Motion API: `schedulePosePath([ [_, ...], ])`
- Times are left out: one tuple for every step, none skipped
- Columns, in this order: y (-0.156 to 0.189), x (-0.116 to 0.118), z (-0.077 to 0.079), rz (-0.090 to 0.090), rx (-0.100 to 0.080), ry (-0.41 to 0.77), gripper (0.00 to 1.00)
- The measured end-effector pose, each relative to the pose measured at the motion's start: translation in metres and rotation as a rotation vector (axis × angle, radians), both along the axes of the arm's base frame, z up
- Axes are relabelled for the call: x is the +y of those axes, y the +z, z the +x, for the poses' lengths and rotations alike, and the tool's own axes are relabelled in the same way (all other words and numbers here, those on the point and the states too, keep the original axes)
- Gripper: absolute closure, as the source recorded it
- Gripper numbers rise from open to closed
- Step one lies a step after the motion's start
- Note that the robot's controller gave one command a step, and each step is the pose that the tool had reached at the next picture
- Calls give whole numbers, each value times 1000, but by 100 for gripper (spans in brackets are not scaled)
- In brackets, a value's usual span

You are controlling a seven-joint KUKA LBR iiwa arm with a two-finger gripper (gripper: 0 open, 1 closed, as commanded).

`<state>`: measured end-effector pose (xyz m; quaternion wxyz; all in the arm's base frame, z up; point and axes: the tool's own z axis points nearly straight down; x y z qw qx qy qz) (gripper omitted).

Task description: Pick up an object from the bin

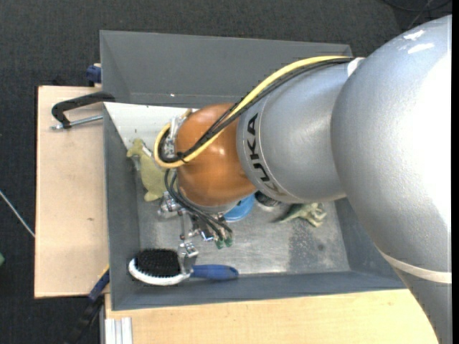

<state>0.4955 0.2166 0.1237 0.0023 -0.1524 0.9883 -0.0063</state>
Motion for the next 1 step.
schedulePosePath([
  [-15,-26,-4,11,7,-8,0],
])
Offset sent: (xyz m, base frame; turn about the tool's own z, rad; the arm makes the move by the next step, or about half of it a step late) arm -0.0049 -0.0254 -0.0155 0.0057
